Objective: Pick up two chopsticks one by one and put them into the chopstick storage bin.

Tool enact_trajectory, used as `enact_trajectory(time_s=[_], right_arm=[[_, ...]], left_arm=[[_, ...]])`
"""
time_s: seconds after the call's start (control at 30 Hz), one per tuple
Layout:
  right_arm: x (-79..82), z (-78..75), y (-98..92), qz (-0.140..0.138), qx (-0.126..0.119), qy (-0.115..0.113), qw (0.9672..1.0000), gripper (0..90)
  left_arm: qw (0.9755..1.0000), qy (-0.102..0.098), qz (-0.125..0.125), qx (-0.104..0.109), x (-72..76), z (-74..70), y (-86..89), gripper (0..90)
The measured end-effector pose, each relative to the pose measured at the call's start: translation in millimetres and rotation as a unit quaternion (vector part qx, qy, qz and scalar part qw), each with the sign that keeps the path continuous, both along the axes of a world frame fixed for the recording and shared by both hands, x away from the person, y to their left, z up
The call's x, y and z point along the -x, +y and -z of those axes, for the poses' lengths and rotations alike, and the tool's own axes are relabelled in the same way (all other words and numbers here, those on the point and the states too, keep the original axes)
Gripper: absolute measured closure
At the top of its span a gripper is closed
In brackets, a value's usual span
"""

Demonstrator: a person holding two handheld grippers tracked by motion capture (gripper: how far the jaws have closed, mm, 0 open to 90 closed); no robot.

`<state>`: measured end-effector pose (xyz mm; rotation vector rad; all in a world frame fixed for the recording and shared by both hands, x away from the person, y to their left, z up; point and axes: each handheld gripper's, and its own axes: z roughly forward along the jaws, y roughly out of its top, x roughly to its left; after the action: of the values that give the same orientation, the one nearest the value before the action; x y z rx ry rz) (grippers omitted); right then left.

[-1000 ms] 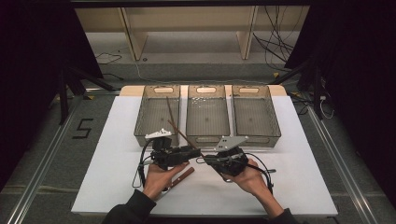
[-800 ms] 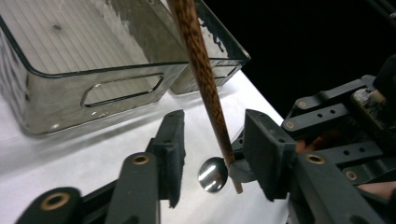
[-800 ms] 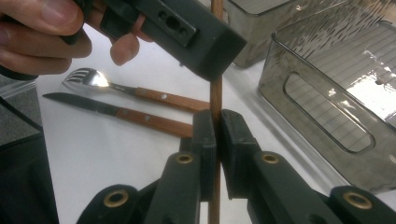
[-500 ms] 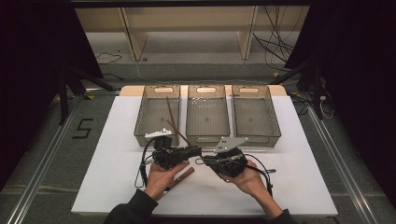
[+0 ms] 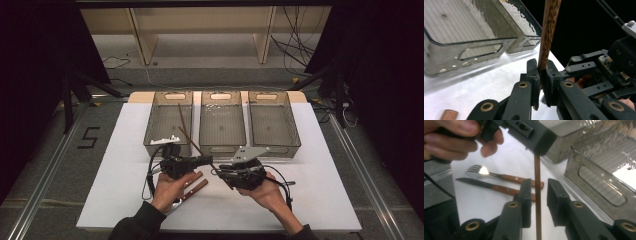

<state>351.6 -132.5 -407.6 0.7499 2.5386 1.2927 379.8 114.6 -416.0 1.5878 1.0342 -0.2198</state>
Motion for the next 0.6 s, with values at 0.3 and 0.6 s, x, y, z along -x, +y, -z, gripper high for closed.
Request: enact_trajectory(time_s=[0.3, 0.6], right_arm=[[9.2, 2.0, -23.9, 0.008, -0.010, 0.000, 0.9999, 46.6], [14.6, 9.4, -43.5, 0.023, -0.028, -0.008, 0.9993, 35.0]], left_arm=[[0.9996, -0.010, -0.028, -0.001, -17.5, -25.0, 36.1, 84.2], [0.9990, -0.012, -0.042, -0.011, -42.2, -44.0, 61.6, 84.1]])
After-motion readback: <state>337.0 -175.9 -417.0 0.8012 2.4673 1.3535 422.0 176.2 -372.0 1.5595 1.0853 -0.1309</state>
